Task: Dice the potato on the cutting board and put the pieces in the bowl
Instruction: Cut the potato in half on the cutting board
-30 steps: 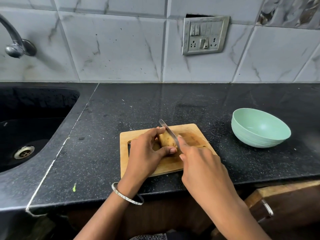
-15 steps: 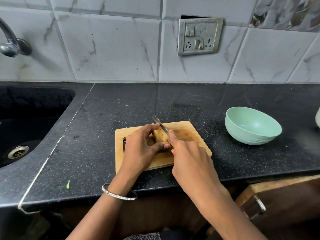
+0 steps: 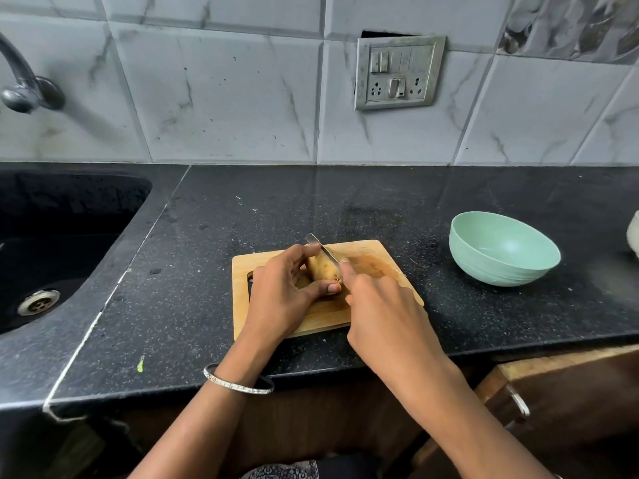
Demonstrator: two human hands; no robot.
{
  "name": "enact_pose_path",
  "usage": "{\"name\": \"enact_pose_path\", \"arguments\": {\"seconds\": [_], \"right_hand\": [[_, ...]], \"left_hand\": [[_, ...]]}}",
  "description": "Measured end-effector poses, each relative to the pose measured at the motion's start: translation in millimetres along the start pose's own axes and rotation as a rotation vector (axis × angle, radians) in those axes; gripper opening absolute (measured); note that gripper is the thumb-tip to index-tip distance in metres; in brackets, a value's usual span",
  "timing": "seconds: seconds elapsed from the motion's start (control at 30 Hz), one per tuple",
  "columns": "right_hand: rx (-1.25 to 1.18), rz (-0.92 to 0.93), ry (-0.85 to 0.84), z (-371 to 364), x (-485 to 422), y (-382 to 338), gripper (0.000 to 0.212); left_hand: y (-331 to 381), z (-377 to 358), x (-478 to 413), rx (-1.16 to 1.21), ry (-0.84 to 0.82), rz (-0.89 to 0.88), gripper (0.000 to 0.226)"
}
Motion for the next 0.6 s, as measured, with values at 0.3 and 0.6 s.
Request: {"name": "enact_pose_path", "arguments": {"seconds": [0.3,0.6], "right_hand": [[0.012,0.022,0.013,-1.0,7.9,-2.6,0.077],[0.056,0.01,0.003,-7.1,-4.0,-6.6,0.071]], "left_hand": [[0.2,1.3,-1.0,-0.013,0.002,0.018,0.067],[4.2,0.3,0.6,0.048,0.003,0.021,0.064]]}}
Point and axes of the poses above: each hand's wrist, its own x-axis away from the middle knuckle, its own z-axis out of the back of the hand, y = z × x, the point moved 4 cm from there along -x, towards the middle knuckle, and after that the axes turned 2 degrees about -z, right-handed, at the moved point
